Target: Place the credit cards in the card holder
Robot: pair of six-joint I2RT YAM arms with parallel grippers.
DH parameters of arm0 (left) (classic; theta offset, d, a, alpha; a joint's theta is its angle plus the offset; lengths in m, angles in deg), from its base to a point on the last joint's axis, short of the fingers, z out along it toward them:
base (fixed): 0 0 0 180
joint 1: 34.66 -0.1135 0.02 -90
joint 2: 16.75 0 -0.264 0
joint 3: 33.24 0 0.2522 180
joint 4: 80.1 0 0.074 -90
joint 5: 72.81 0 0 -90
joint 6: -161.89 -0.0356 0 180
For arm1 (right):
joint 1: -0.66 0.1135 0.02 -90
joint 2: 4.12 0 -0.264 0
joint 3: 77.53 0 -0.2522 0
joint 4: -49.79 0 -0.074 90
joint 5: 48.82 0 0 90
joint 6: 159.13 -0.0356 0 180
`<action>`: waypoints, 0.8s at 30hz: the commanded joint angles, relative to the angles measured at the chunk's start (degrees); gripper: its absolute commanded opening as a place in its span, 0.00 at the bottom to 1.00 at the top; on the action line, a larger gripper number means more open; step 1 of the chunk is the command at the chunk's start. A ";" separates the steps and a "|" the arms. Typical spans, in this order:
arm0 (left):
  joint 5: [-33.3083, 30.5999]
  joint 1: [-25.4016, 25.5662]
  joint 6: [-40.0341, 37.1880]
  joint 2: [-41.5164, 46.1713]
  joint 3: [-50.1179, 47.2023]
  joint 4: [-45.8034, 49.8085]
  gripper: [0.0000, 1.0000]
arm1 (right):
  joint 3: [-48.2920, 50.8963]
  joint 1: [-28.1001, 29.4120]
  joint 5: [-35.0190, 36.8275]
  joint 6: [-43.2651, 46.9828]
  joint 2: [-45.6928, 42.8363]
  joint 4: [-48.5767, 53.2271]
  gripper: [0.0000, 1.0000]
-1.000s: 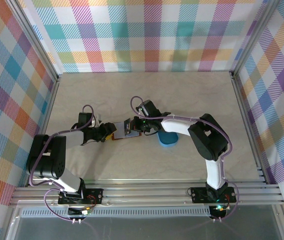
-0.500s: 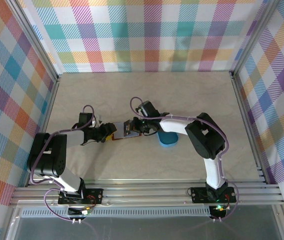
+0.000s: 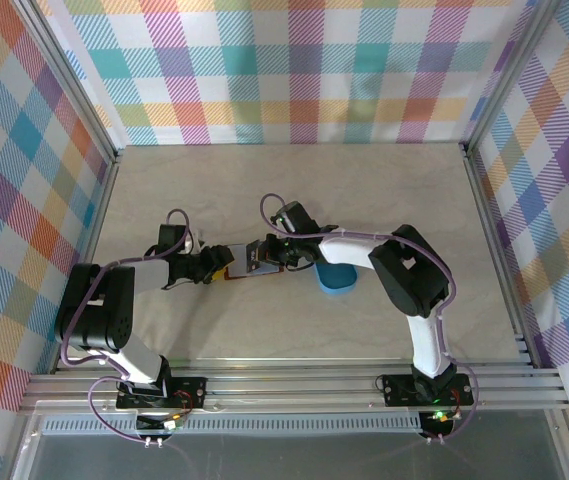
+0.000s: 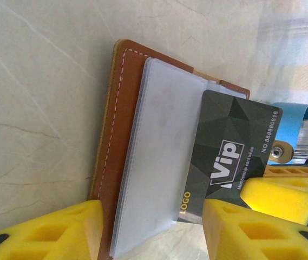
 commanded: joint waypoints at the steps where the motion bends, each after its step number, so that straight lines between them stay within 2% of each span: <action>1: 0.32 0.40 -0.92 -0.83 1.17 -0.43 0.51 | -0.57 0.36 -1.14 -1.39 1.24 -2.24 0.00; 13: -0.26 0.81 -0.56 -0.86 1.56 -0.15 0.51 | 0.21 0.13 -1.94 -2.32 1.55 -3.08 0.00; 24: -0.56 1.05 -0.63 -1.13 1.52 0.00 0.51 | 3.61 0.41 1.88 -6.25 -0.39 -3.15 0.00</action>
